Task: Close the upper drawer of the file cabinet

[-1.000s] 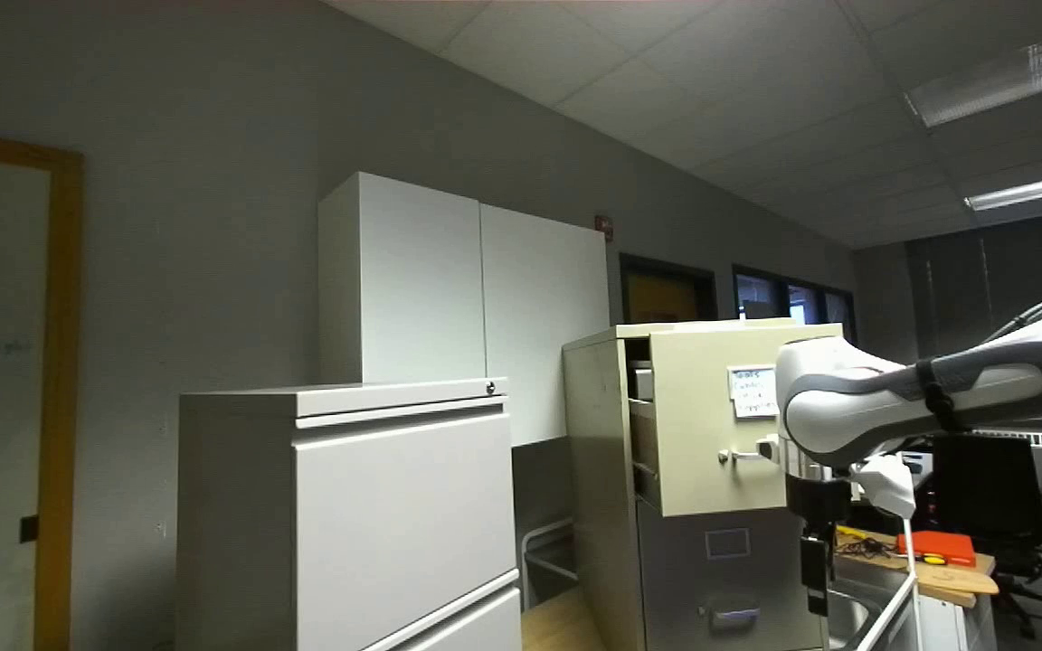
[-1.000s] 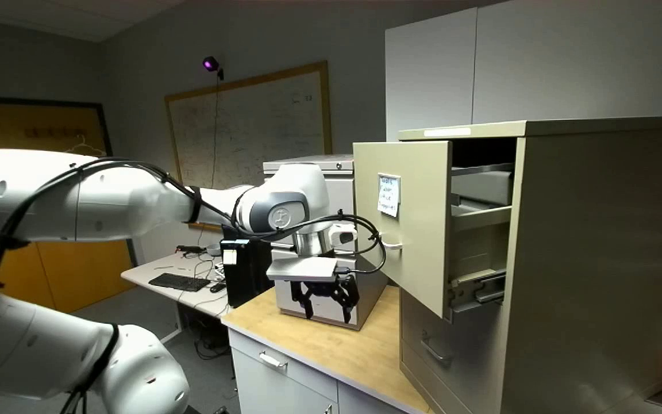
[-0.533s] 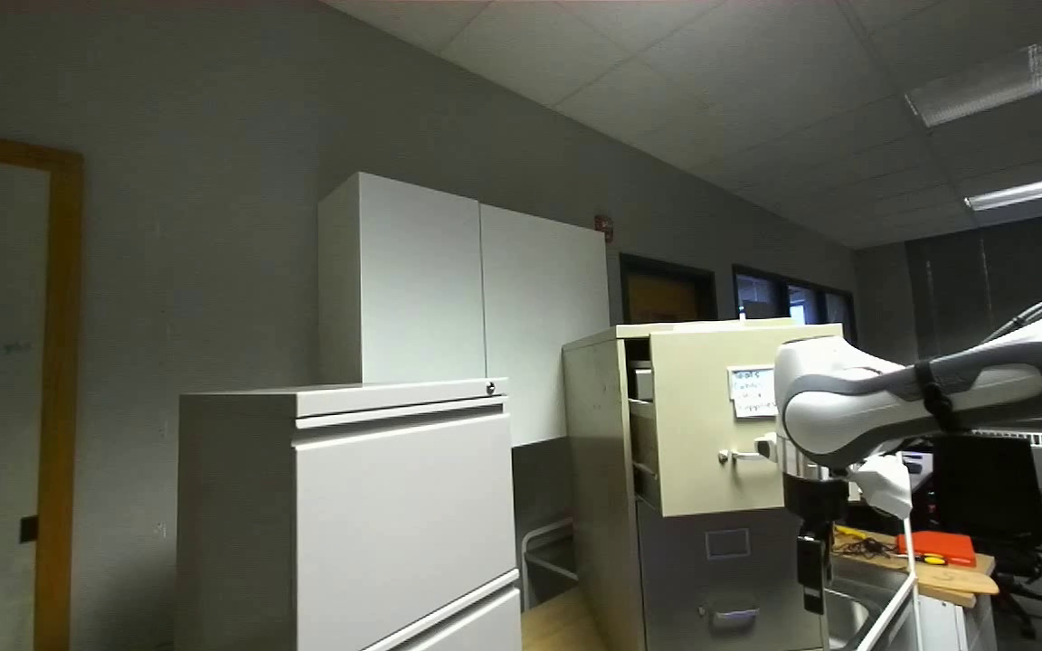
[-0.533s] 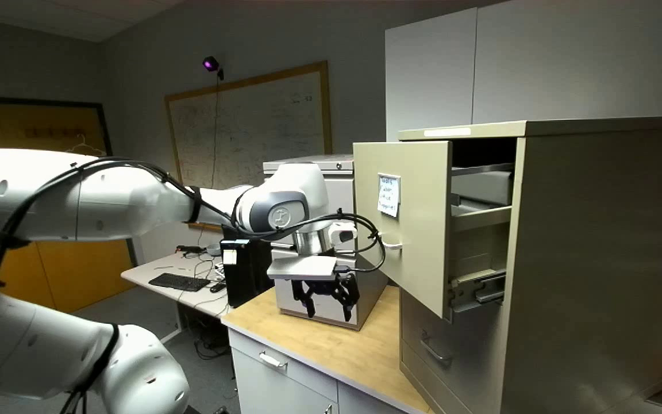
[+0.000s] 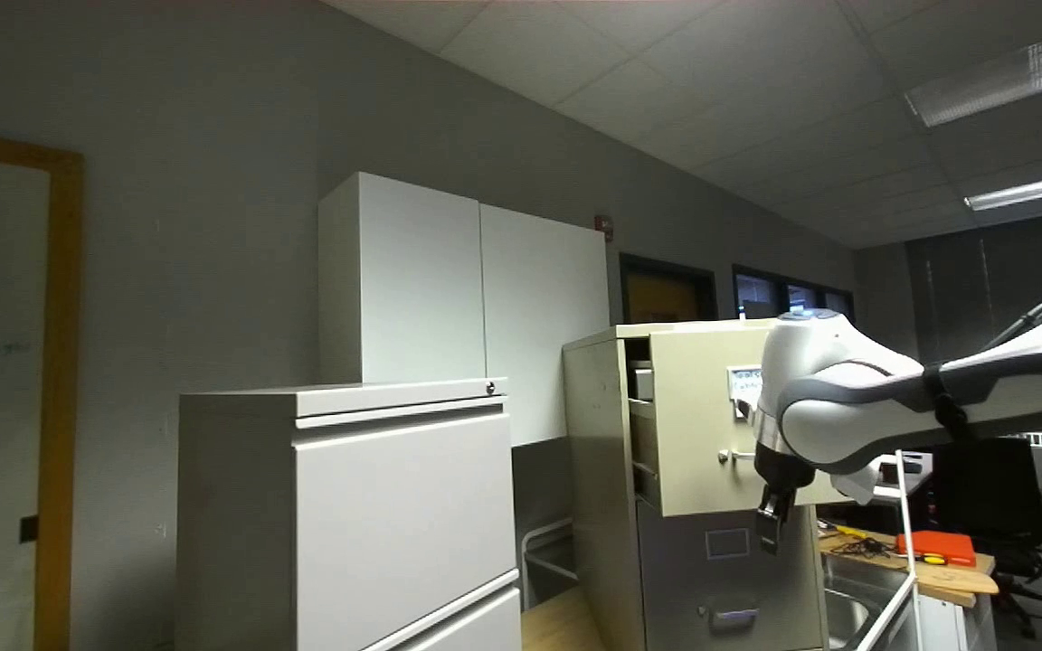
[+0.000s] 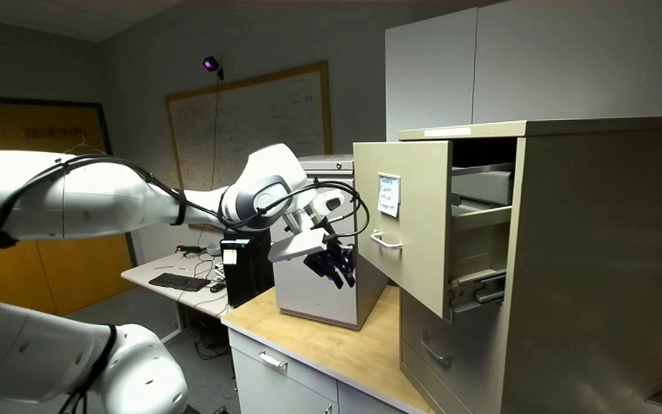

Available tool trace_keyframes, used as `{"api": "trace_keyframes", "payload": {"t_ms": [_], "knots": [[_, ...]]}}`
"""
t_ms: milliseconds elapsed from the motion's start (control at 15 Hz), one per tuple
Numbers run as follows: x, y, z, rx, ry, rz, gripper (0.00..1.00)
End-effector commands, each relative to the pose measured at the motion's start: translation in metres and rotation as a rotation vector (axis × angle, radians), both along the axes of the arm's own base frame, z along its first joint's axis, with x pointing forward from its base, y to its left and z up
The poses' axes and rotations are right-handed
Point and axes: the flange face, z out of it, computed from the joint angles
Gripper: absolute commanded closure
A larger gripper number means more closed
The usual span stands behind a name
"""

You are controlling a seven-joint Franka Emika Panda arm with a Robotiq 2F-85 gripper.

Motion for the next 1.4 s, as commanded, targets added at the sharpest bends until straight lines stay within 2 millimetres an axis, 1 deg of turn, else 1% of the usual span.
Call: {"api": "trace_keyframes", "payload": {"t_ms": [0,67,333,467,600,733,933,1133,1333], "knots": [[-0.010,0.026,0.025,-0.137,-0.142,-0.015,0.94],[-0.011,0.034,0.031,-0.173,-0.183,-0.015,1.00],[-0.016,0.066,0.057,-0.292,-0.364,0.006,1.00],[-0.020,0.075,0.070,-0.342,-0.460,0.010,1.00],[-0.024,0.074,0.083,-0.380,-0.561,-0.003,1.00],[-0.027,0.065,0.095,-0.410,-0.659,-0.039,1.00],[-0.025,0.038,0.106,-0.420,-0.753,-0.104,1.00],[-0.015,0.014,0.104,-0.393,-0.771,-0.144,1.00],[0.006,-0.002,0.097,-0.333,-0.774,-0.180,1.00]]}}
